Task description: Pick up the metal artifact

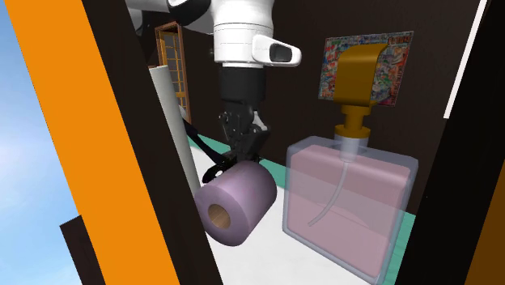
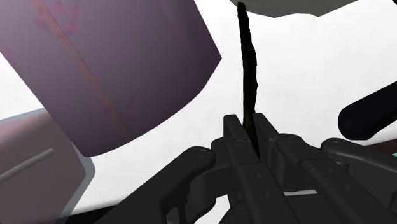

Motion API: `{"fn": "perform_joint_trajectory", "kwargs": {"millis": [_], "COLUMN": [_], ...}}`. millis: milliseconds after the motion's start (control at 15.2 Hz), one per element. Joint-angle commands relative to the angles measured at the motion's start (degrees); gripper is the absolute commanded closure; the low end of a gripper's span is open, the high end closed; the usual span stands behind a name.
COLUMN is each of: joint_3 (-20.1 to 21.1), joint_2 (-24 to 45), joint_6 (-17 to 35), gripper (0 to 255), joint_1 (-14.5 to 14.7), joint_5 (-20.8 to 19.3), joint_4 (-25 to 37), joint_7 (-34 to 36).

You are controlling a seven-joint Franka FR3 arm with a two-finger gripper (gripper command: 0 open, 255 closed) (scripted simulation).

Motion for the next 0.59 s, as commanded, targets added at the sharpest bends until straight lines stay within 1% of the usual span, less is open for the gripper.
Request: {"fn": "perform_joint_trajectory", "kwargs": {"millis": [0,396,528], "joint_3": [0.3,1.1,1.1], "joint_2": [-0.4,-0.8,-0.8], "joint_6": [-1.6,-6.2,-6.4], "gripper": [255,255,255], "joint_1": [0.0,0.2,0.2], "joint_5": [0.0,0.5,0.5], "joint_4": [1.1,5.4,5.5], "joint_7": [0.0,-0.2,-0.2]}}
